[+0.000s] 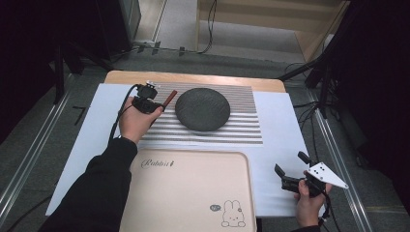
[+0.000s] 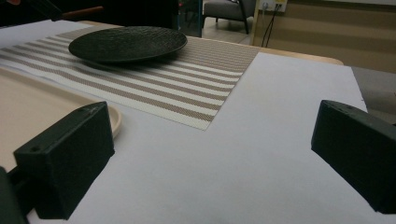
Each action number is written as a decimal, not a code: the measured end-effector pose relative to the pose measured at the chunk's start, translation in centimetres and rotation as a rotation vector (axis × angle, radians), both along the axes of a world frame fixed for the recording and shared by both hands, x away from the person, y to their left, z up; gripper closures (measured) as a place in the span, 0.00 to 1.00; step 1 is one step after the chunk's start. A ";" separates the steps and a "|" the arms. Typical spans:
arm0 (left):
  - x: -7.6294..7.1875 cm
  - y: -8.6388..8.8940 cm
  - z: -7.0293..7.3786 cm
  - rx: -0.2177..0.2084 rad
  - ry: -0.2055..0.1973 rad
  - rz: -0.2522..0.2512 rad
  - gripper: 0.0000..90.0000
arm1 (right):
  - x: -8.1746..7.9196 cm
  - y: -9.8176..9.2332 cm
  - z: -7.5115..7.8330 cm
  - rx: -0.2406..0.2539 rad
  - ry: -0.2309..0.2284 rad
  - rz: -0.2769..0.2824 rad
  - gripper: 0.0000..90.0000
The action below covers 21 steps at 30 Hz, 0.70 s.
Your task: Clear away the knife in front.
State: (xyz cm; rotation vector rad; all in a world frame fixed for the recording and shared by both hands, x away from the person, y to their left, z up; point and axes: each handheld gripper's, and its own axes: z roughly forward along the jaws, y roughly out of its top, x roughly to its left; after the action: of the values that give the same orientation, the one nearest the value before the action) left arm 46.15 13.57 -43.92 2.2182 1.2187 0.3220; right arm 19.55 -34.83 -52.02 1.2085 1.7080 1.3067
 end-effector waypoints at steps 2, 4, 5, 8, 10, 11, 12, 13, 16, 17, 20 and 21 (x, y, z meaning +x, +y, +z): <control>-0.4 0.1 0.2 -0.001 -0.005 -0.007 0.86 | 0.0 0.0 0.0 0.000 0.001 0.000 0.00; -0.7 0.1 0.3 -0.007 0.001 -0.013 0.86 | 0.0 0.0 0.0 0.002 0.003 -0.002 0.00; -0.9 0.1 0.3 -0.004 -0.001 -0.018 0.86 | 0.0 0.0 0.0 0.001 0.001 -0.001 0.00; -1.5 0.2 0.6 -0.005 -0.007 -0.027 0.86 | 0.0 0.0 0.0 -0.001 0.002 -0.001 0.00; -1.8 0.3 0.7 -0.006 -0.008 -0.032 0.86 | 0.0 0.0 0.0 -0.001 0.000 0.000 0.00; -2.0 0.3 0.8 -0.008 -0.011 -0.035 0.86 | 0.0 0.0 0.0 -0.001 0.000 0.000 0.00; -2.2 0.3 0.9 -0.003 -0.016 -0.036 0.86 | 0.0 0.0 0.0 0.000 0.002 -0.001 0.00; -2.4 0.3 1.0 -0.001 -0.019 -0.037 0.86 | 0.0 0.0 0.0 0.000 0.002 -0.001 0.00; -3.2 0.4 1.1 -0.013 -0.015 -0.046 0.86 | 0.0 0.0 0.0 -0.003 0.002 -0.001 0.00; -3.2 0.4 1.1 -0.013 -0.015 -0.046 0.86 | 0.0 0.0 0.0 -0.003 0.002 -0.001 0.00; -3.7 0.5 1.2 -0.015 -0.018 -0.052 0.86 | 0.0 0.0 0.0 -0.001 0.003 -0.001 0.00; -3.9 0.6 1.2 -0.020 -0.016 -0.055 0.86 | 0.0 0.0 0.0 0.000 0.002 -0.001 0.00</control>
State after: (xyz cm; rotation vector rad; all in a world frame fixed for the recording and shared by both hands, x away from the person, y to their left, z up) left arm 42.26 14.14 -42.69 2.2234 1.1457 0.3041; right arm 19.55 -34.83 -52.02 1.2109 1.7093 1.3049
